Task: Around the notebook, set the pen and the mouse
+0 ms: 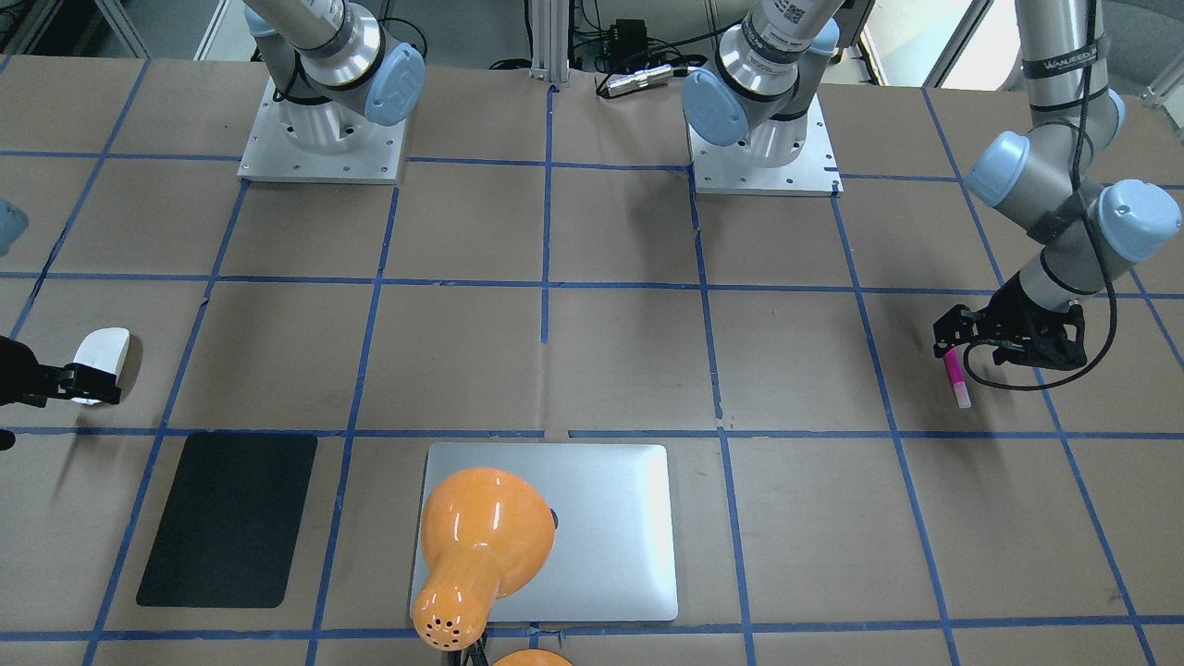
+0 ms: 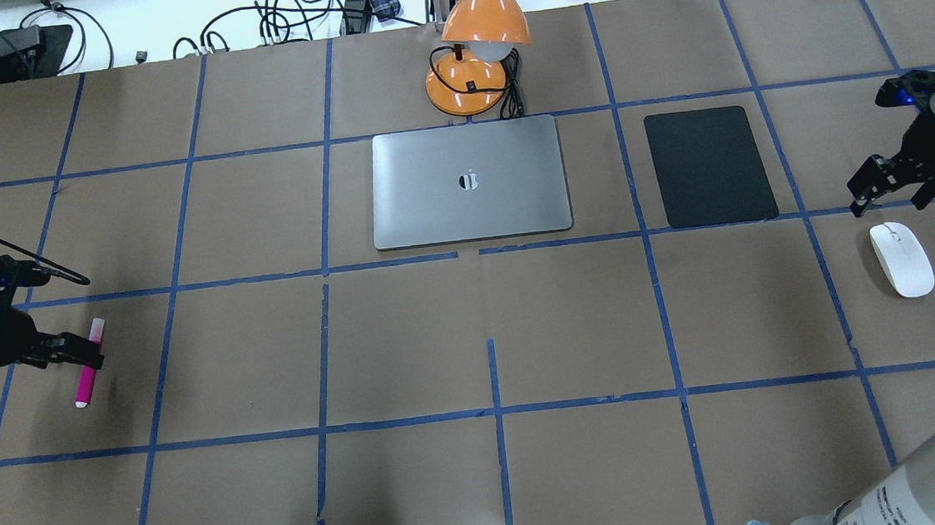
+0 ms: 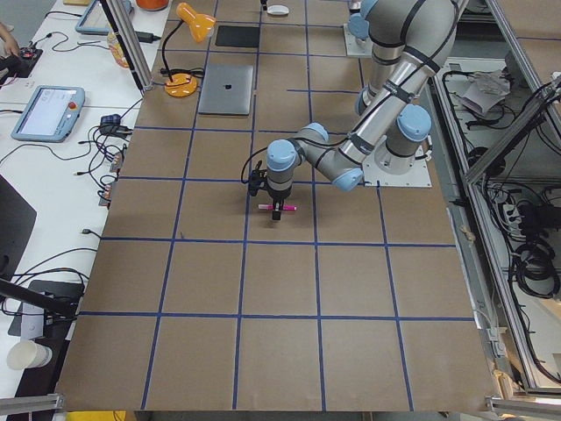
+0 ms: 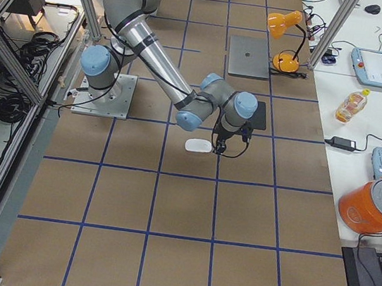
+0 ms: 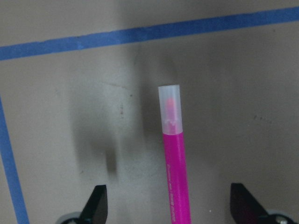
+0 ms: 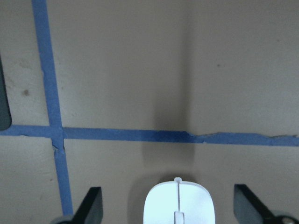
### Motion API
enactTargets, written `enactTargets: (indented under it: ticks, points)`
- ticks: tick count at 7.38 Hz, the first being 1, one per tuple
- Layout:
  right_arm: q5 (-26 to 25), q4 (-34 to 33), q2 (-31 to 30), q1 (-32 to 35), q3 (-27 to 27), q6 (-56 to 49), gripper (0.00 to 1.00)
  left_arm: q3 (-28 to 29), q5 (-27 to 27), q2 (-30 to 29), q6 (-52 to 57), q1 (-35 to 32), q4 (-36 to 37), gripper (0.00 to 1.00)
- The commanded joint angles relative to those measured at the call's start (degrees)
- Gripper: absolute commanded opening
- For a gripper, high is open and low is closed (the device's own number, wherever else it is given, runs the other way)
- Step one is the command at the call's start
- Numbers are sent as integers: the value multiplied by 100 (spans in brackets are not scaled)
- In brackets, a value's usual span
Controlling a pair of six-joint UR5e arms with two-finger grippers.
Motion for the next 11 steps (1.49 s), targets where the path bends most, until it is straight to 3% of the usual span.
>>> enactTargets:
  ticks: [1, 3, 4, 7, 8, 11]
  points:
    - [-318, -152, -2, -7, 269, -16, 100, -3, -3, -112, -18, 3, 32, 71]
    - [-345, -338, 7, -7, 314, -34, 100, 6, 15, -104, -35, -5, 32, 6]
    - [-346, -338, 16, -7, 305, -34, 100, 6, 6, -104, -44, -5, 32, 0]
    - [-346, -347, 86, -7, 314, -34, 100, 6, -3, 96, -384, -75, -282, 0]
    - [-346, -347, 86, -7, 314, -17, 98, 49, -20, 368, -1283, -180, -998, 0]
    - [-354, -338, 77, -16, 314, 10, 77, 41, -194, 1291, -4829, -1766, -1952, 0]
